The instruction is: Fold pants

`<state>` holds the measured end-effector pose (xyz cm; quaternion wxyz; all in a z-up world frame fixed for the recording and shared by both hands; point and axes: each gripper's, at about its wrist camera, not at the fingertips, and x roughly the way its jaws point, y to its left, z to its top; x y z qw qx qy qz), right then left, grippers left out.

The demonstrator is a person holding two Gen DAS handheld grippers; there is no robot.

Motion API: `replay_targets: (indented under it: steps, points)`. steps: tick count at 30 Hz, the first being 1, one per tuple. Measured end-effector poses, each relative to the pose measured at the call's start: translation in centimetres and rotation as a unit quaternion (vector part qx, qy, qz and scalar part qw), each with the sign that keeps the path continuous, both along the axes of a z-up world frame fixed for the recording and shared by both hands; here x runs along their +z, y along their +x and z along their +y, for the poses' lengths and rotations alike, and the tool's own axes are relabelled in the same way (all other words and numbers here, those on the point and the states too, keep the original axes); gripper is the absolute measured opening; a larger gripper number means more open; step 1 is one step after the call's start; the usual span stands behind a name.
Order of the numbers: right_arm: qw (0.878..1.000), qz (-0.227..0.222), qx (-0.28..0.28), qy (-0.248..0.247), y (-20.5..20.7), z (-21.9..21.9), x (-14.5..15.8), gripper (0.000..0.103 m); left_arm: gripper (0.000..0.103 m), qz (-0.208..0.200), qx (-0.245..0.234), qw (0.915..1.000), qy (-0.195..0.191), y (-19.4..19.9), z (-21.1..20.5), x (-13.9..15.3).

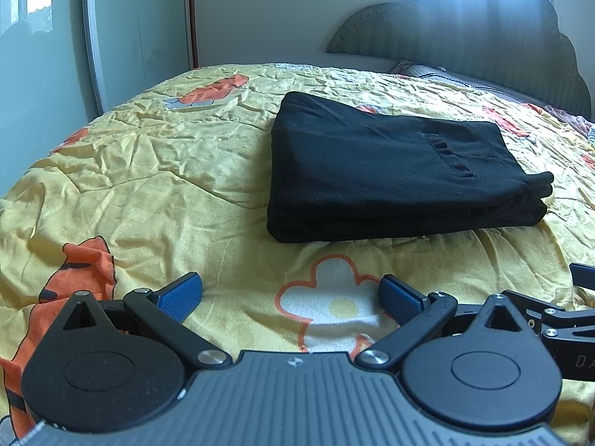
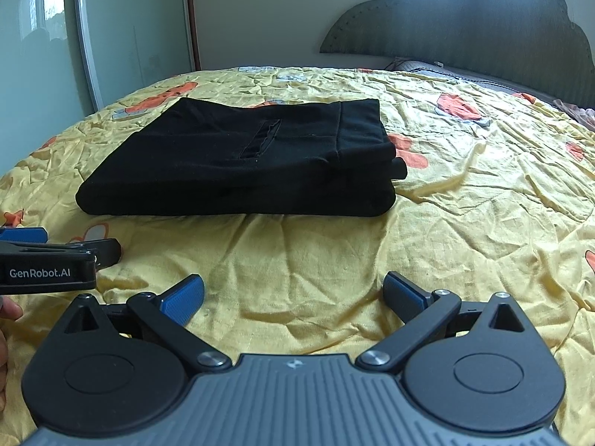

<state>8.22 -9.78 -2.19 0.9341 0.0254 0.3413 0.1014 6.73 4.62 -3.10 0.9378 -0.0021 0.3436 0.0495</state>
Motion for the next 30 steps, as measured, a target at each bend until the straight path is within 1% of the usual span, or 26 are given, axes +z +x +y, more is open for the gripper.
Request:
replay_targets:
  steps: [30]
  points:
    - [1.000, 0.000, -0.001, -0.004, -0.11, 0.17, -0.01, 0.103, 0.103, -0.003, 0.000, 1.0000, 0.003, -0.13, -0.02, -0.03]
